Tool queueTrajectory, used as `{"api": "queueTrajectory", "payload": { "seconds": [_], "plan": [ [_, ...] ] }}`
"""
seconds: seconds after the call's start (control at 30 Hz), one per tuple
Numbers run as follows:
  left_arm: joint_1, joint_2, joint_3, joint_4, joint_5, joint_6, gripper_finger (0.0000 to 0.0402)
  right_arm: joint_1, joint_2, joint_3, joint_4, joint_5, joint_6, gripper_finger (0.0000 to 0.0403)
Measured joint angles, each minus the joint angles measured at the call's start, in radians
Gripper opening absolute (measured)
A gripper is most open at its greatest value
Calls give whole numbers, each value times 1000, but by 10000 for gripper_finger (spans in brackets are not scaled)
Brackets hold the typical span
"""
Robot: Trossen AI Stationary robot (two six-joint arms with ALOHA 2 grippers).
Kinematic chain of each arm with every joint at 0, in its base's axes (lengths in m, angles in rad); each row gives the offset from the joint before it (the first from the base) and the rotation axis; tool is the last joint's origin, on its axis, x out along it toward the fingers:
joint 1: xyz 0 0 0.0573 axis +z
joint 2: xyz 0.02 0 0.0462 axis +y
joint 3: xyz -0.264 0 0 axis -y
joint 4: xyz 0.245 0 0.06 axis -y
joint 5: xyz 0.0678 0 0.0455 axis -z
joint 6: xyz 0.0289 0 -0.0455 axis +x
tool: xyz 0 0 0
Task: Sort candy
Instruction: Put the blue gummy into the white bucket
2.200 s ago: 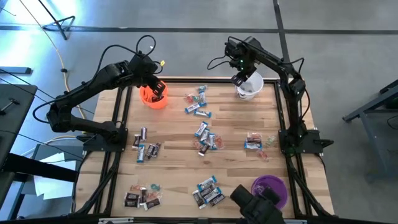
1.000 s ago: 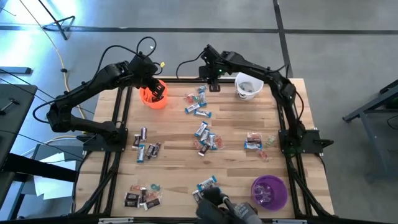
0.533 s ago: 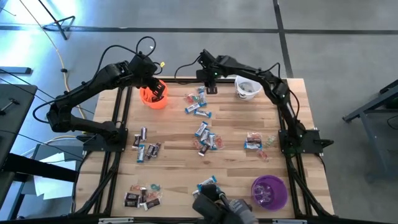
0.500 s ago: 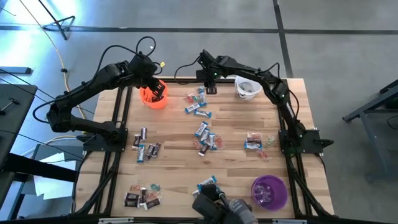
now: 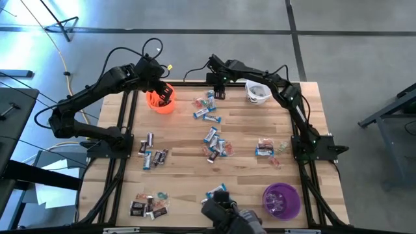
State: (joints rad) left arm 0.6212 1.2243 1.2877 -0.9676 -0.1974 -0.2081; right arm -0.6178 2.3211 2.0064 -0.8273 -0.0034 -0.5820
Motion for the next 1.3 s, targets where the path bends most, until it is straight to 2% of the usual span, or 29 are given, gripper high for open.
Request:
{"api": "queueTrajectory", "payload": {
  "seconds": [0.13, 0.5, 0.97, 1.3],
  "plan": [
    [0, 0, 0, 0, 0, 0, 133, 2, 0, 1, 8, -30, -22, 139],
    [0, 0, 0, 0, 0, 1, 133, 2, 0, 1, 27, -62, -273, 139],
    [0, 0, 0, 0, 0, 2, 133, 0, 71, 1, 4, -32, -283, 139],
    [0, 0, 0, 0, -27, 2, 133, -8, 77, 1, 59, -44, -279, 139]
  ]
}}
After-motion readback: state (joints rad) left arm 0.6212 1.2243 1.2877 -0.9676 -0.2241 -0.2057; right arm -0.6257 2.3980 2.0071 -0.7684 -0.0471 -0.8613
